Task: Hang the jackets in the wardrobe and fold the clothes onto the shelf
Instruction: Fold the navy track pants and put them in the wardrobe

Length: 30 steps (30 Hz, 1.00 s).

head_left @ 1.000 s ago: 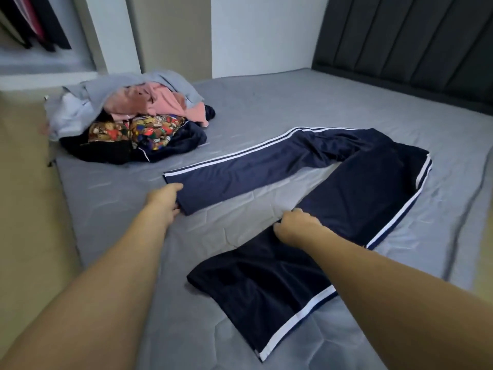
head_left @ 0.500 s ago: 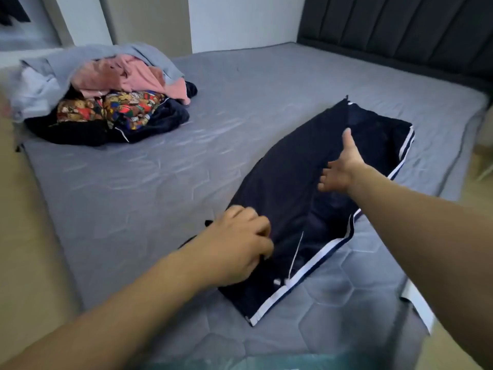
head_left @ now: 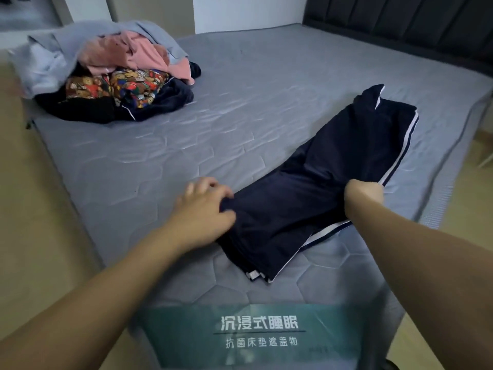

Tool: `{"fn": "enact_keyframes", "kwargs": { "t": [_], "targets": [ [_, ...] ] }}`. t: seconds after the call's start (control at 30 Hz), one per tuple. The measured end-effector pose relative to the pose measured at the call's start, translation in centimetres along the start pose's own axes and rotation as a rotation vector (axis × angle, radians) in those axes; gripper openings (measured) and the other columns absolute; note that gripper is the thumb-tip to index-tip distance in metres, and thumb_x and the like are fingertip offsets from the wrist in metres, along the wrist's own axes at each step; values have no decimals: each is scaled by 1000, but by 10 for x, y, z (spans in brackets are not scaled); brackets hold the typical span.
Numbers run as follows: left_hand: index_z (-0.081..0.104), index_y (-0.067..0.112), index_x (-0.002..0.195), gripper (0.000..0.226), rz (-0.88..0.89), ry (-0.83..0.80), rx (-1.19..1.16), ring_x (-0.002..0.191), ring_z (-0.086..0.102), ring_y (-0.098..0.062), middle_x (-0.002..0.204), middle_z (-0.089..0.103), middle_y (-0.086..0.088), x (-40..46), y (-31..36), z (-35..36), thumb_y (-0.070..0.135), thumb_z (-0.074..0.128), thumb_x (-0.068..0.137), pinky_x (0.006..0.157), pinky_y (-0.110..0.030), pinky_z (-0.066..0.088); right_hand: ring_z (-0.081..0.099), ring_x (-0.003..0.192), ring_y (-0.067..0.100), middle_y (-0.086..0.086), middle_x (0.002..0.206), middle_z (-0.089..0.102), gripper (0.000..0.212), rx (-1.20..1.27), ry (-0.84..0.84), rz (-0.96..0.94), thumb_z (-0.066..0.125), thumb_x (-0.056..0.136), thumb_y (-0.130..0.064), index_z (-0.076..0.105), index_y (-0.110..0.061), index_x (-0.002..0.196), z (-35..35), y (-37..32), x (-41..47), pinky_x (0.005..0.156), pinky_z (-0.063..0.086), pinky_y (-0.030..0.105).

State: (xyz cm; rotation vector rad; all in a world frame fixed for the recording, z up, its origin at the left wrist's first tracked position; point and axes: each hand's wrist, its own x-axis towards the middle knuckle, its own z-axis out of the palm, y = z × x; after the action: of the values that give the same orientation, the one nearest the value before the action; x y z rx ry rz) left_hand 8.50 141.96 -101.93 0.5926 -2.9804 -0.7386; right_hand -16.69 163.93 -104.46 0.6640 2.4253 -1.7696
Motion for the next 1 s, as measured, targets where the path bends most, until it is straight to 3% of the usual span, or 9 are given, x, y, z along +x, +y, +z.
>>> {"fn": "enact_keyframes", "kwargs": {
  "t": [0.07, 0.17, 0.2, 0.37, 0.5, 0.63, 0.8, 0.93, 1.0],
  "targets": [
    [54, 19, 123, 48, -263, 34, 35, 122, 45, -33, 134, 50, -8, 16, 0, 11, 52, 46, 89, 101, -40, 40, 50, 86, 18, 8, 128, 58, 44, 69, -46, 26, 51, 92, -29, 50, -9, 131, 4, 1, -2, 35, 36, 9],
    [60, 14, 102, 35, -248, -40, 81, 99, 57, -32, 119, 62, -13, 29, 1, 25, 43, 41, 97, 83, -36, 45, 57, 111, 22, 5, 130, 51, 48, -312, -57, -42, 53, 93, -21, 40, -6, 137, 5, -2, -13, 73, 51, 16],
    [60, 18, 94, 29, -223, -41, 74, 94, 57, -31, 117, 63, -13, 30, -1, 24, 38, 40, 98, 80, -34, 43, 56, 113, 22, 3, 126, 53, 46, -122, -84, 35, 50, 95, -21, 41, -6, 137, 6, -5, -9, 67, 51, 14],
    [57, 17, 120, 30, -328, 40, 426, 115, 55, -33, 128, 57, -12, 21, -14, -3, 21, 41, 96, 94, -40, 43, 62, 57, 17, -4, 72, 66, 11, 73, -194, 298, 52, 91, -28, 58, -19, 91, -7, -15, -24, 52, 54, 25],
    [50, 21, 101, 24, 191, 375, 463, 98, 50, -28, 105, 53, -4, -3, 36, 9, 39, 52, 84, 79, -40, 38, 65, 84, 26, 1, 93, 66, 45, 57, -171, 195, 55, 89, -48, 57, -11, 115, -11, 1, -20, 87, 54, 34],
    [47, 29, 97, 23, 414, -236, 411, 89, 57, -23, 99, 56, 3, -25, 69, 20, 45, 50, 81, 67, -33, 38, 61, 96, 35, 9, 108, 62, 63, -103, -25, -2, 47, 90, -59, 55, -5, 121, -20, 12, -10, 83, 51, 40],
    [63, 21, 102, 21, -7, -664, 687, 86, 58, -22, 92, 63, 2, -17, 58, -6, 25, 53, 84, 79, -32, 49, 52, 54, 21, 7, 74, 54, 13, -96, -273, 148, 52, 90, -5, 53, -11, 102, -17, 1, -6, 37, 45, 23],
    [61, 8, 78, 26, -100, -1059, 817, 68, 51, -22, 72, 54, -4, -14, 88, -6, 27, 54, 94, 63, -26, 44, 59, 80, 27, 7, 99, 59, 37, 14, -260, 189, 51, 81, -12, 54, -13, 118, -14, -18, -3, 58, 54, 32],
    [63, 11, 84, 33, -154, -975, 654, 63, 54, -21, 74, 58, -3, -2, 107, -8, 42, 54, 90, 55, -24, 41, 60, 94, 29, 4, 115, 59, 50, 33, -220, 183, 48, 77, -17, 52, -15, 126, -15, -25, 7, 77, 51, 35]
  ]
}}
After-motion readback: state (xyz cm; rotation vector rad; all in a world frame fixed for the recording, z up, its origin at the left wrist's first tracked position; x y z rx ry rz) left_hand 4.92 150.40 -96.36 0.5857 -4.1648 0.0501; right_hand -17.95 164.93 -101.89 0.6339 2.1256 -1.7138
